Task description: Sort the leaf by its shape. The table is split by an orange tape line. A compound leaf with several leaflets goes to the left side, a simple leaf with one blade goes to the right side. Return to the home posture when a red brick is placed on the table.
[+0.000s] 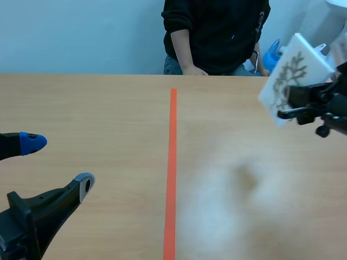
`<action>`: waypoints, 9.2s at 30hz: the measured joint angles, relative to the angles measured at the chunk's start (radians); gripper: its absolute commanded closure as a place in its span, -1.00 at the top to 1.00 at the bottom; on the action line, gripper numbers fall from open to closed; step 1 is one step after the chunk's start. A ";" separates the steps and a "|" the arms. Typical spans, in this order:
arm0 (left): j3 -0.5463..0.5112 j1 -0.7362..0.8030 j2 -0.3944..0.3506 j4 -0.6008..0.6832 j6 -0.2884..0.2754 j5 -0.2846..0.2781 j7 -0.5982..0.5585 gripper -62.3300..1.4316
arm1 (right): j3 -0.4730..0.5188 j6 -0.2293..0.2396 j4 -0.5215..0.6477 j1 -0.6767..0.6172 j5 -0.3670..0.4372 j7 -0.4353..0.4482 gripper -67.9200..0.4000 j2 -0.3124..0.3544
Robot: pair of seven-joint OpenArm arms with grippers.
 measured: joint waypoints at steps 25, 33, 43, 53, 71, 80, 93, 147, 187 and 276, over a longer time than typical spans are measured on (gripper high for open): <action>0.000 0.000 0.000 0.000 0.000 0.000 0.000 1.00 | -0.052 -0.119 -0.716 0.377 -0.019 0.125 -0.94 0.029; 0.000 0.000 0.000 0.000 0.000 0.000 0.000 1.00 | -0.140 -0.136 -0.775 0.404 -0.061 0.130 -0.88 0.024; 0.000 0.000 0.000 0.000 0.000 0.000 0.000 1.00 | -0.144 -0.137 -0.774 0.388 -0.061 0.130 -0.78 0.025; 0.000 0.000 0.000 0.000 0.000 0.000 0.000 1.00 | -0.143 -0.105 -0.744 0.383 -0.061 0.130 -0.08 0.034; 0.000 0.000 0.000 0.000 0.000 0.000 0.000 1.00 | 0.056 0.107 -0.206 0.155 0.169 -0.013 0.45 0.225; -0.034 0.000 0.000 0.000 0.000 0.000 0.029 1.00 | 0.158 0.197 0.109 -0.174 0.287 -0.097 1.00 0.307; -0.046 -0.002 0.000 0.000 0.000 -0.002 0.041 1.00 | 0.181 0.216 0.492 -0.547 0.321 -0.148 1.00 0.199; -0.046 -0.002 0.000 0.000 -0.001 -0.023 0.041 1.00 | 0.181 0.219 0.505 -0.620 0.362 -0.122 1.00 0.094; -0.046 -0.002 0.000 0.000 -0.001 -0.023 0.041 1.00 | 0.181 0.215 0.505 -0.618 0.312 -0.121 1.00 0.094; -0.046 -0.002 0.000 0.000 -0.002 -0.023 0.040 1.00 | -0.704 -0.048 -0.333 0.122 -0.440 0.272 -0.93 -0.135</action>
